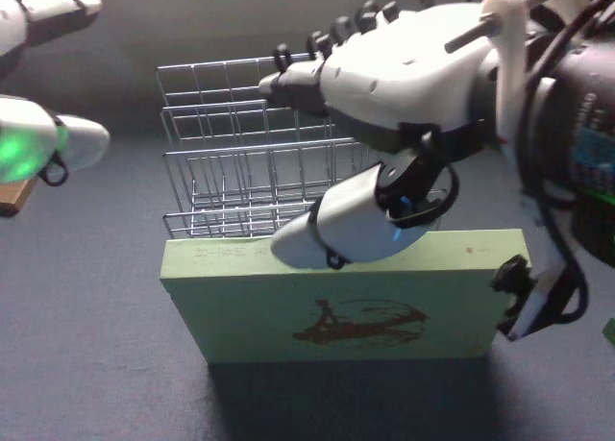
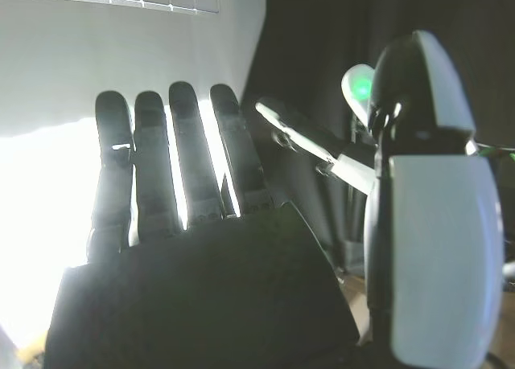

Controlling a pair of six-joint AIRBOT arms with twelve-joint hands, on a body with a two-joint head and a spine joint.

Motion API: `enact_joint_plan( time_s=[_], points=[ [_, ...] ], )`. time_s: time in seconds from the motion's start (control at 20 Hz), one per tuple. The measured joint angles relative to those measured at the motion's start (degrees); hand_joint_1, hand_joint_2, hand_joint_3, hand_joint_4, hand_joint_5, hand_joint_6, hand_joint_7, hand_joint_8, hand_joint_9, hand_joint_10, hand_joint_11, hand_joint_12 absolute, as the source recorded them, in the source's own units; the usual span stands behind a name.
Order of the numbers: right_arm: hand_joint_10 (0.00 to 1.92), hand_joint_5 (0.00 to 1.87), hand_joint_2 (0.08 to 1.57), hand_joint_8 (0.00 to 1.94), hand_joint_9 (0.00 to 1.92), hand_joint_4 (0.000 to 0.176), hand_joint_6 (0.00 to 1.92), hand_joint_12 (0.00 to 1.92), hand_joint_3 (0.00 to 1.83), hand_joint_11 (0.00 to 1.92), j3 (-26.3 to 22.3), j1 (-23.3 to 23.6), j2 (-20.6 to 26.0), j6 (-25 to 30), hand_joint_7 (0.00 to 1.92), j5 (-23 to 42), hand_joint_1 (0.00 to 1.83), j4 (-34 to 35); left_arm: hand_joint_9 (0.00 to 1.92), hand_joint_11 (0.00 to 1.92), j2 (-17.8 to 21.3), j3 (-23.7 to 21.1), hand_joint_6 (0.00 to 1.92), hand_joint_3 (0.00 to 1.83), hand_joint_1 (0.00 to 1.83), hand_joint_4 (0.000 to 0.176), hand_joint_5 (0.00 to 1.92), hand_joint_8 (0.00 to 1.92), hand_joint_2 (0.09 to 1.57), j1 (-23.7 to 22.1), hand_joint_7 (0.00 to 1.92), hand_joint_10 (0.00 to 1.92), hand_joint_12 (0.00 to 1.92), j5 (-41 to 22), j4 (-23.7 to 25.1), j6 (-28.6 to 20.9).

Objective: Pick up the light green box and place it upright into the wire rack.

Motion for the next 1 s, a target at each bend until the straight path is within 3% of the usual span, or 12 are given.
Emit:
enact_joint_plan(
  time_s=[0.15,0.3,0.4,0.65,1.0],
  points=[
    [0.00,0.16,0.95,0.00,0.14,0.023,0.00,0.64,0.00,0.00,1.7,0.0,-2.9,-1.2,0.18,-0.4,0.64,4.8,0.10,0.00,0.0,0.2,0.00,0.00,0.18,0.009,0.06,0.00,1.27,-0.1,0.01,0.00,0.37,0.2,-0.2,1.7],
    [0.00,0.14,0.94,0.00,0.11,0.024,0.00,0.59,0.00,0.00,4.5,0.2,-5.2,-3.5,0.17,-1.6,0.68,12.2,0.07,0.00,0.0,0.3,0.00,0.00,0.18,0.009,0.06,0.00,1.27,-0.9,0.00,0.00,0.34,0.7,-4.5,9.0],
    [0.00,0.14,0.95,0.00,0.11,0.025,0.00,0.59,0.00,0.00,5.4,0.3,-6.4,-4.8,0.17,-2.5,0.69,11.9,0.07,0.00,0.0,0.5,0.00,0.00,0.18,0.009,0.06,0.00,1.27,-1.4,0.00,0.00,0.34,1.0,-4.6,10.5],
    [0.00,0.14,0.94,0.00,0.11,0.025,0.00,0.59,0.00,0.00,6.3,-0.3,-8.3,-6.0,0.16,-3.1,0.73,12.4,0.08,0.00,0.0,1.6,0.00,0.00,0.18,0.003,0.06,0.00,1.27,-3.0,0.00,0.00,0.29,2.7,-9.6,22.4],
    [0.00,0.13,0.94,0.00,0.10,0.022,0.00,0.59,0.00,0.00,6.8,-2.0,-9.9,-7.8,0.15,-3.7,0.73,12.3,0.08,0.00,0.4,2.4,0.00,0.00,0.18,0.002,0.08,0.00,1.27,-3.7,0.02,0.00,0.33,4.6,-10.4,24.9]
  ],
)
